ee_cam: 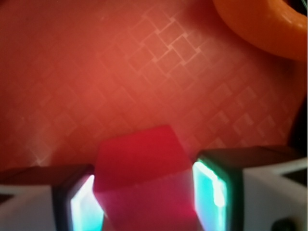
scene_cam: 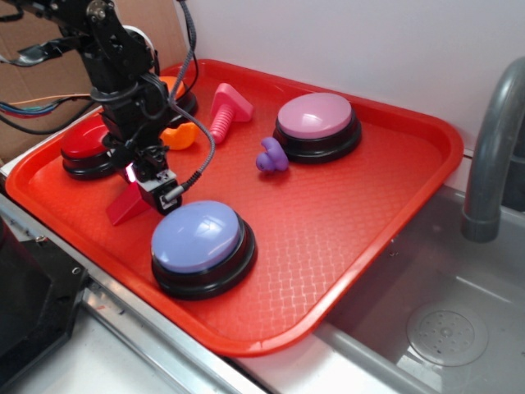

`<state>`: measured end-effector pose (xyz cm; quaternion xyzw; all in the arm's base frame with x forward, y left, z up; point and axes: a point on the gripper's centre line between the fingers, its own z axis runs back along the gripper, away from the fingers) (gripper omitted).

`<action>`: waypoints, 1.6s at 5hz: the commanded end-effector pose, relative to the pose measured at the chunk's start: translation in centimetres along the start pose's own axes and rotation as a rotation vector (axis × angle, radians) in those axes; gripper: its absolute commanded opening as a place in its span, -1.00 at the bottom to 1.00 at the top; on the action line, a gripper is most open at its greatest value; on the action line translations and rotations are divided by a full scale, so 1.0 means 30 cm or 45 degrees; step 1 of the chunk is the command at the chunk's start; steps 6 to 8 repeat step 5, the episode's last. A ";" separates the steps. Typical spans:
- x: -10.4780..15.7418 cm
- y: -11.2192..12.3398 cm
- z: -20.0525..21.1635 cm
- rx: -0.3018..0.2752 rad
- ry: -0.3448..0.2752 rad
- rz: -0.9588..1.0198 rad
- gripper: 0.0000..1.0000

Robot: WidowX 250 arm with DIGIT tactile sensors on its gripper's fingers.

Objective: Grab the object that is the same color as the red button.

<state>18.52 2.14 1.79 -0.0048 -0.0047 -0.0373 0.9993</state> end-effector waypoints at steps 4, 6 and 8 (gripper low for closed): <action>0.247 -0.192 0.561 0.074 -0.058 -0.024 -1.00; 0.241 -0.171 0.531 0.056 -0.028 -0.044 -1.00; 0.241 -0.171 0.531 0.056 -0.028 -0.044 -1.00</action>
